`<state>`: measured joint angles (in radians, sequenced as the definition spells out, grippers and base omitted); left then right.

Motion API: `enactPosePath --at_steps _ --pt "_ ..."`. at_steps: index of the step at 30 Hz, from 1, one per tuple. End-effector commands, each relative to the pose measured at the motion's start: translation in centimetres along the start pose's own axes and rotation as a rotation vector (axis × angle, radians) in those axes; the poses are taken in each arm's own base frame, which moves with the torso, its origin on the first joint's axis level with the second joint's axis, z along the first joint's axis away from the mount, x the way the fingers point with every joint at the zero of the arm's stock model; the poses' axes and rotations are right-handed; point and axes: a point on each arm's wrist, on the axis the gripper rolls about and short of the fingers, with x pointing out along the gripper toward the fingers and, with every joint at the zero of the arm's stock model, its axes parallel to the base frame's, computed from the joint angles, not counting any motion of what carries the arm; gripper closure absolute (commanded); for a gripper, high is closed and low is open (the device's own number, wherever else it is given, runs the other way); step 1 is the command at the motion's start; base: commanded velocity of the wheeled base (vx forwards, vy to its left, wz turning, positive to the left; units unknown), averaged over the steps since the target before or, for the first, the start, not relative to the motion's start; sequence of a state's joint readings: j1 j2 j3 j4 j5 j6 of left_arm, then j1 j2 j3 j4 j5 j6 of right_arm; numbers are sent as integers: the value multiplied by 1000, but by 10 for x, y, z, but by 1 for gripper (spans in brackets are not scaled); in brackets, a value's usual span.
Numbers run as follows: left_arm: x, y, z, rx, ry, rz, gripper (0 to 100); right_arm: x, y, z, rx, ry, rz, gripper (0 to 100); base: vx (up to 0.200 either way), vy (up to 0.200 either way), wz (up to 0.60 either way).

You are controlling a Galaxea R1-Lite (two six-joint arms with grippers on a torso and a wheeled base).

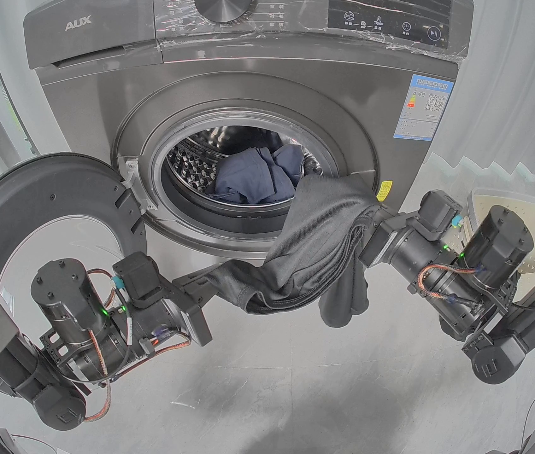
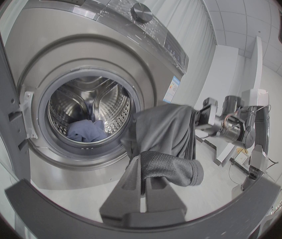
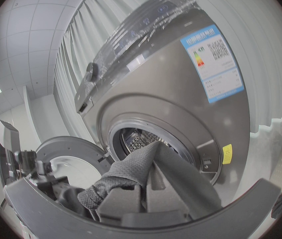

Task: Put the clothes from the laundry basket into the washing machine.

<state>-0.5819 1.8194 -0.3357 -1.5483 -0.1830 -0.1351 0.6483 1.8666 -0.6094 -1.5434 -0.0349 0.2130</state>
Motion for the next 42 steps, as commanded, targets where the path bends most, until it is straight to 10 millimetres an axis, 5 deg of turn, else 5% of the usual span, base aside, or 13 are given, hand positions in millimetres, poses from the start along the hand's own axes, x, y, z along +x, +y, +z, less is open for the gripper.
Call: enactPosePath --at_steps 1,4,5,13,21,25,28,36,42 --pt "2 2 -13 -8 52 8 100 -3 7 14 6 -41 21 100 0 0 0" --pt "0 3 -15 -4 63 8 100 -3 7 13 6 -40 21 100 0 0 0" --pt "-1 3 -17 2 72 9 0 -3 6 13 5 -39 19 100 0 0 0" --pt "-14 2 -41 8 196 -2 0 1 -15 21 -13 -73 -47 100 0 0 0" --pt "-25 2 -56 36 281 -23 0 1 -16 23 -11 -79 -51 100 0 0 0" --pt "-29 1 -59 57 302 -31 0 0 -10 17 -2 -58 -35 100 0 0 0" --pt "-22 2 -55 64 269 -31 0 0 14 8 23 -30 35 100 0 0 0" --pt "-1 4 -38 73 160 -30 0 17 32 -39 -8 75 96 100 0 0 0" --pt "-2 0 -33 77 141 -46 0 39 48 -52 7 48 136 100 0 0 0"
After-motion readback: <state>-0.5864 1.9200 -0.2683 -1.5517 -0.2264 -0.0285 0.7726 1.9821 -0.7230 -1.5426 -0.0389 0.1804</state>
